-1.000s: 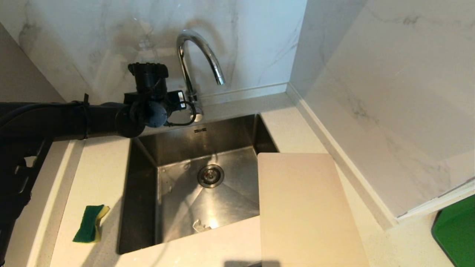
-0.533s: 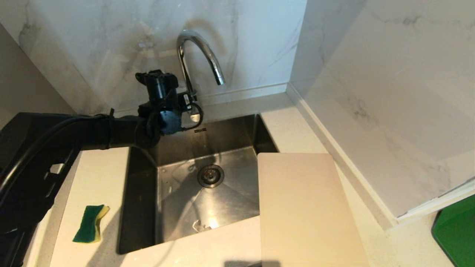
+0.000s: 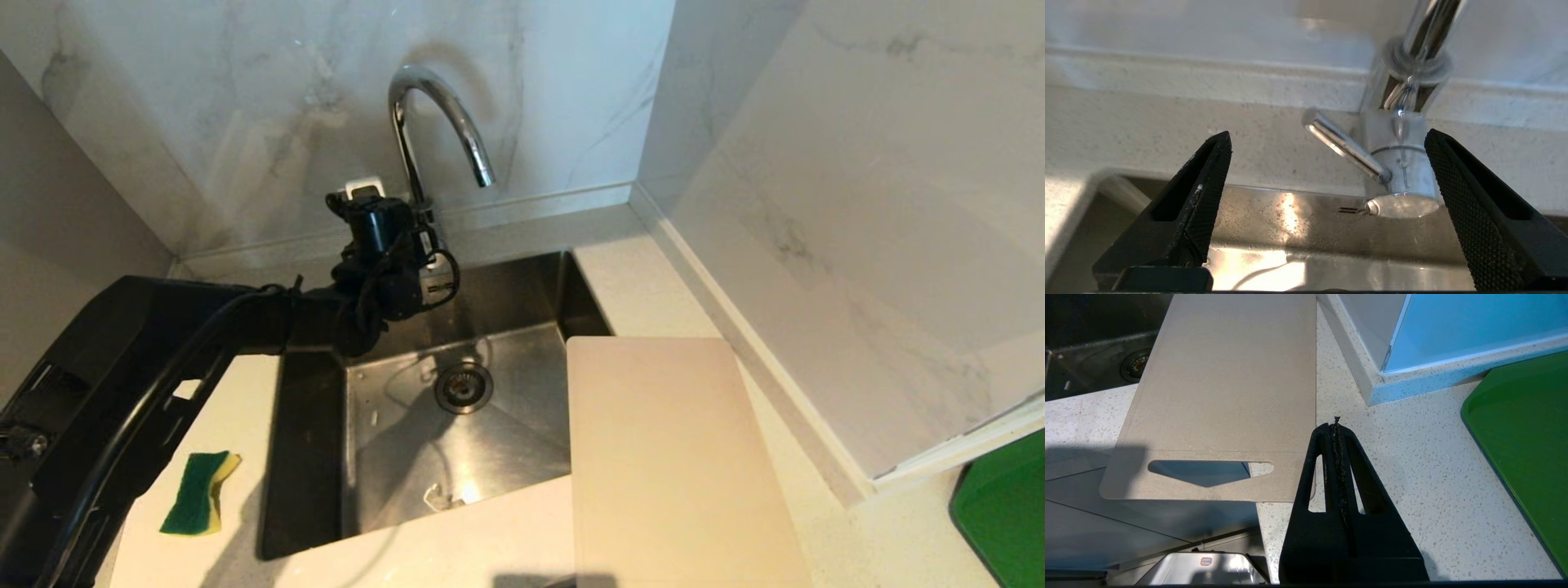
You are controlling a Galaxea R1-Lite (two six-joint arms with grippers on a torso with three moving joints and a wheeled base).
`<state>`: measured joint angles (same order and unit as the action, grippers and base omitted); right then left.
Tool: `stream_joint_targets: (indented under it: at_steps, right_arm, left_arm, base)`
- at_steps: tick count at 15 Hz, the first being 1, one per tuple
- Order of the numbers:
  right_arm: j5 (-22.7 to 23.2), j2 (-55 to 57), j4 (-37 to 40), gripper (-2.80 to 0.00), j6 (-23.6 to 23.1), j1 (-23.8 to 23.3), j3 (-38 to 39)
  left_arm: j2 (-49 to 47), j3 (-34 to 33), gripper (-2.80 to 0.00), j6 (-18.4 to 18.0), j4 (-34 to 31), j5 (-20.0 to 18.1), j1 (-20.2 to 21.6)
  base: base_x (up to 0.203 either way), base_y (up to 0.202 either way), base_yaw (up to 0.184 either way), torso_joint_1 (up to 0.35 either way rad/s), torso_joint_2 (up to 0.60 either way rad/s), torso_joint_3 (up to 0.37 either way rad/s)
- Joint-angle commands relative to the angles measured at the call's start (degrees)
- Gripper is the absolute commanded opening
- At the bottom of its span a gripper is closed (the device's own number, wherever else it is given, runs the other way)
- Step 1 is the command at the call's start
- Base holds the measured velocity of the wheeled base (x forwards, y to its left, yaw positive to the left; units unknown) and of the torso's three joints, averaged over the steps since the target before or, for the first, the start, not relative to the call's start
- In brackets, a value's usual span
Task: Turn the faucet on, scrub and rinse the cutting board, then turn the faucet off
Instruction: Turn on the tap
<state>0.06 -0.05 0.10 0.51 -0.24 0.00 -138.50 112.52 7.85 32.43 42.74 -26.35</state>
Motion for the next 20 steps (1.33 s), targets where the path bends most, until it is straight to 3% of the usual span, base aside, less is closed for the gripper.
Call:
stream_joint_targets:
  at_steps: [1,11,20]
  right_arm:
    - [0.0,0.0,0.0,-2.8,0.0,0.0,0.0]
    - [0.0,0.0,0.1,-2.8,0.0,0.0,0.0]
    - [0.0,0.0,0.0,-2.8,0.0,0.0,0.0]
  left_arm:
    - [-1.4,0.3,0.0,0.0,0.4,0.2,0.6]
    - [-2.2,0.3,0.0,-0.3,-0.1,0.2,2.1]
    - [0.4,-0.5,0.0,1.3,-4.5,0.6,1.6]
  base:
    - [0.0,0.0,0.0,0.0,0.0,0.0]
    - [0.0,0.0,0.0,0.0,0.0,0.0]
    - [0.0,0.0,0.0,0.0,0.0,0.0]
